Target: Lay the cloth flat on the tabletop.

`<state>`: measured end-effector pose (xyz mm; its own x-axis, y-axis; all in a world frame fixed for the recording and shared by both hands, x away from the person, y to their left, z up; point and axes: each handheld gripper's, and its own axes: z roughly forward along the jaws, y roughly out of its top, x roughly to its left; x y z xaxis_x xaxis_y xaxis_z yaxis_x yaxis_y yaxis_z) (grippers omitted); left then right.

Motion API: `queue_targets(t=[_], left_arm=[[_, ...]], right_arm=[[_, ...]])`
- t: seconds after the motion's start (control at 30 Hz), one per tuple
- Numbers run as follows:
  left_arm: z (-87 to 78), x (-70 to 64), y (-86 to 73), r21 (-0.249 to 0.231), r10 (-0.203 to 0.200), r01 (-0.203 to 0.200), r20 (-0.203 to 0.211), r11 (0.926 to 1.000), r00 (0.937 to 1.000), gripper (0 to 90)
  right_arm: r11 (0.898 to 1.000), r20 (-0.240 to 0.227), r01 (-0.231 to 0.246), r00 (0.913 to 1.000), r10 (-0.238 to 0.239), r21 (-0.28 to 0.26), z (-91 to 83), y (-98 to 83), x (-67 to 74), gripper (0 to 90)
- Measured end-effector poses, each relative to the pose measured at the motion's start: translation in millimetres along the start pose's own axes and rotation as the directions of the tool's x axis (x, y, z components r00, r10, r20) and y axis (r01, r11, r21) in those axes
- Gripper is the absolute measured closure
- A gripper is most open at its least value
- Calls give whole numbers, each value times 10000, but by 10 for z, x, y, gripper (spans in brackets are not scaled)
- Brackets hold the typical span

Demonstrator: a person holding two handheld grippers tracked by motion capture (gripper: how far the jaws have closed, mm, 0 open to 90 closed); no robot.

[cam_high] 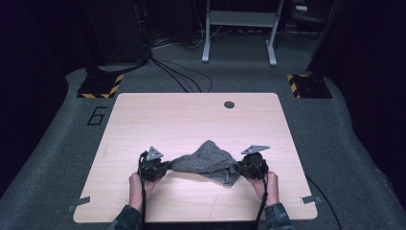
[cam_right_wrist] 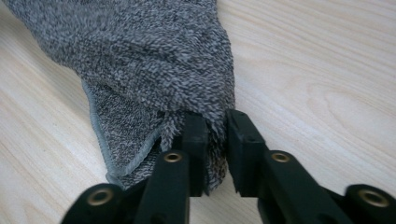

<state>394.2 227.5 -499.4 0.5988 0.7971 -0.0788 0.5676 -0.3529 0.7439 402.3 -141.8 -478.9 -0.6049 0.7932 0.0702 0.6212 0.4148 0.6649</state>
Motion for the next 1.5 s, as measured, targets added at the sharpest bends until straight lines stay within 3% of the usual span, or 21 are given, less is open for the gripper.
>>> queue_targets(t=[0.03,0.17,0.33,0.4,0.43,0.57,0.6,0.67,0.77,0.8,0.83,0.9,1.0,1.1,1.17,1.2,1.3,1.37,1.43,1.47,1.5], left_arm=[[-7,-3,-3,44,-3,3,-12,10000,10000,815],[-44,-19,28,96,-237,237,-1,9997,9997,547],[-71,-82,81,23,0,0,-10,10000,10000,377],[-22,-120,120,386,460,-458,-38,9982,9989,346],[-22,-120,120,386,460,-458,-38,9982,9989,334],[76,-119,110,641,428,-417,-156,9971,9990,325],[99,-98,95,936,554,-537,-154,9942,9983,331],[124,-95,79,912,503,-480,-233,9947,9985,346],[157,-61,41,1171,562,-525,-291,9917,9980,477],[160,-43,34,1321,600,-558,-281,9897,9978,533],[160,-23,24,1319,577,-547,-187,9898,9982,533],[162,2,12,1259,464,-434,-208,9911,9987,680],[179,13,3,1155,390,-374,-115,9926,9992,794],[164,38,5,1001,214,-212,-3,9947,9998,831],[162,41,0,860,-11,8,42,9963,10000,835],[140,57,0,737,-167,158,120,9972,9998,835],[119,59,9,674,-255,245,145,9974,9996,813],[124,56,27,713,-290,287,36,9970,9996,669],[112,59,40,822,-350,346,33,9960,9994,623],[84,73,44,846,-347,353,-82,9958,9994,496],[84,73,44,846,-347,353,-82,9958,9994,466]], right_arm=[[10000,-48,-18,10000,18,-90,-9,5,3,684],[9991,-59,-241,9997,239,-344,-113,10,28,493],[9965,100,-524,9985,532,-659,-297,-92,82,456],[9962,-87,-656,9978,652,-573,-324,-175,131,448],[9973,-124,-588,9982,583,-441,-314,-213,158,445],[9980,-315,-628,9975,627,-25,-200,-339,291,437],[9983,-344,-570,9978,572,75,-158,-356,324,441],[9987,-246,-478,9985,482,148,-114,-368,363,454],[9995,176,-58,9998,52,320,62,-378,452,604],[9994,282,37,9996,-47,346,96,-380,455,640],[9994,282,37,9996,-47,346,96,-380,455,640],[9993,399,247,9989,-258,274,121,-380,425,756],[9993,406,225,9989,-237,295,114,-381,376,833],[9985,736,334,9966,-364,425,97,-376,332,853],[9982,883,352,9953,-393,479,94,-372,318,855],[9974,1234,502,9908,-563,526,86,-364,240,855],[9982,1604,330,9862,-406,497,80,-346,133,853],[9993,1753,-4,9845,-63,383,36,-289,-14,774],[9994,1701,-179,9854,126,291,-2,-269,-13,726],[9997,1419,-194,9897,209,-117,-69,-253,16,654],[9997,1419,-194,9897,209,-117,-69,-253,16,654]])
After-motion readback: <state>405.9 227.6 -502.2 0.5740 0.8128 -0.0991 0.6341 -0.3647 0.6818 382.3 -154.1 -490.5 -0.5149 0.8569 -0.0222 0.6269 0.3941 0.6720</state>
